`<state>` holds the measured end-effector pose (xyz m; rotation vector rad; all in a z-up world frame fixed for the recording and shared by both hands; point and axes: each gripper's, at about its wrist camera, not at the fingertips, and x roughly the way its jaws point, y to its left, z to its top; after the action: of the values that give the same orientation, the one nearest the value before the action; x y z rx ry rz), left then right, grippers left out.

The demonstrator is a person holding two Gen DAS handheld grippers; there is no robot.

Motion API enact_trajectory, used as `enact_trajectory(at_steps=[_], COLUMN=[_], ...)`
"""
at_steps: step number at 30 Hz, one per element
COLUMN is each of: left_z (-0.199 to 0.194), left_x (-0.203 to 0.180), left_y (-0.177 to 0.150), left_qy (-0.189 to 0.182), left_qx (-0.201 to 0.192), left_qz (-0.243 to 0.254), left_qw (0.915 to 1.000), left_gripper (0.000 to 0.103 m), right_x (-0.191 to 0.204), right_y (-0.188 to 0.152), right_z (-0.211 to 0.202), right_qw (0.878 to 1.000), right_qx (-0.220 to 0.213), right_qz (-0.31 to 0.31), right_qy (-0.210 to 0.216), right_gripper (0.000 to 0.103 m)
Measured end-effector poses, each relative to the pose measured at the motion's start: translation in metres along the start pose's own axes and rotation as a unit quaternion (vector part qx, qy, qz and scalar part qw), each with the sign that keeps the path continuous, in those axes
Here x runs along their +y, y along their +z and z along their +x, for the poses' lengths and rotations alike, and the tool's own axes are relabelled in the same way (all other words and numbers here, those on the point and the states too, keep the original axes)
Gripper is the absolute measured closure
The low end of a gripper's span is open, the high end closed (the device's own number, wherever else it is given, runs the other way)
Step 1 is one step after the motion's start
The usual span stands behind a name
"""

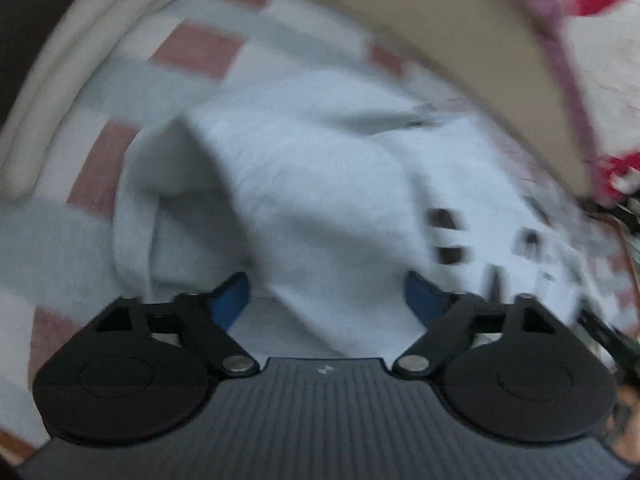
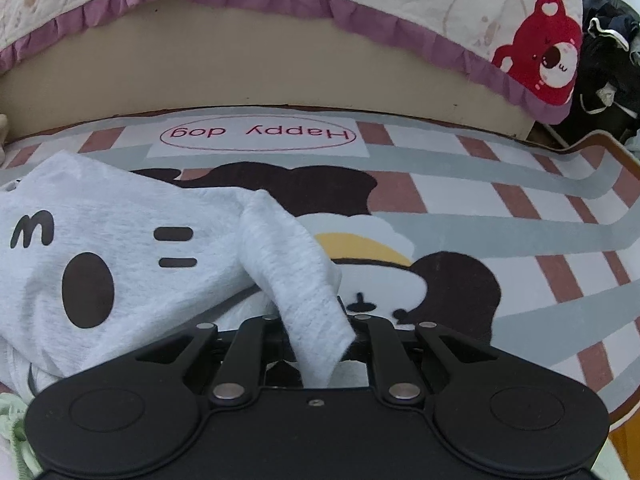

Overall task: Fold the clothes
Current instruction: 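Lift the grey sweatshirt off the stack with both grippers and carry it onto the rug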

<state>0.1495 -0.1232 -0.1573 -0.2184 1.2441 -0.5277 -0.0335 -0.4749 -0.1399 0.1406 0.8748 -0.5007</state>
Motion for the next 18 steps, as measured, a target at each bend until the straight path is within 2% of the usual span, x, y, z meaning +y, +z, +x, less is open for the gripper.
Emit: enact_trajectory(at_steps=[1,3,4,5,7,8,9,10,13,16,18], left_z=[0.0,-0.004,-0.005,-0.007,-0.015,-0.022,-0.03,-0.039,-0.062,-0.07,-0.072], left_x=[-0.004,-0.015,-0.021,-0.027,-0.037,-0.042,-0.05,-0.054,-0.059,-0.048,-0.04], left_y=[-0.001,-0.004,-0.006,-0.007,-0.012,-0.017,-0.022,-0.024,-0.023,-0.015,-0.008], left_qy=[0.007,0.016,0.026,0.039,0.073,0.099,0.135,0.152,0.158,0.149,0.154], left_qx=[-0.007,-0.031,-0.038,-0.042,-0.071,-0.095,-0.129,-0.155,-0.208,-0.219,-0.23], left_qz=[0.011,0.046,0.067,0.089,0.129,0.154,0.185,0.199,0.208,0.184,0.172], left_qw=[0.9999,0.9983,0.9967,0.9944,0.9864,0.9786,0.9648,0.9556,0.9426,0.9465,0.9454], left_gripper=[0.014,0.039,0.07,0.089,0.093,0.094,0.096,0.101,0.101,0.101,0.101], right_x=[0.001,0.003,0.004,0.006,0.011,0.013,0.015,0.016,0.012,0.008,0.006], right_y=[0.0,-0.001,-0.001,-0.002,-0.004,-0.005,-0.006,-0.005,-0.001,0.001,0.002], right_z=[0.001,0.0,0.0,-0.002,-0.007,-0.009,-0.012,-0.013,-0.015,-0.015,-0.015], right_qw=[1.0,1.0,1.0,1.0,0.999,0.998,0.997,0.996,0.996,0.997,0.997], right_qx=[0.0,-0.002,-0.004,-0.009,-0.025,-0.034,-0.043,-0.051,-0.062,-0.062,-0.062], right_qz=[-0.001,-0.004,-0.007,-0.017,-0.044,-0.058,-0.07,-0.076,-0.064,-0.055,-0.052], right_qy=[0.001,0.006,0.009,0.011,0.011,0.011,0.012,0.013,0.011,0.004,-0.001], right_gripper=[0.089,0.088,0.087,0.087,0.086,0.086,0.086,0.086,0.086,0.087,0.087])
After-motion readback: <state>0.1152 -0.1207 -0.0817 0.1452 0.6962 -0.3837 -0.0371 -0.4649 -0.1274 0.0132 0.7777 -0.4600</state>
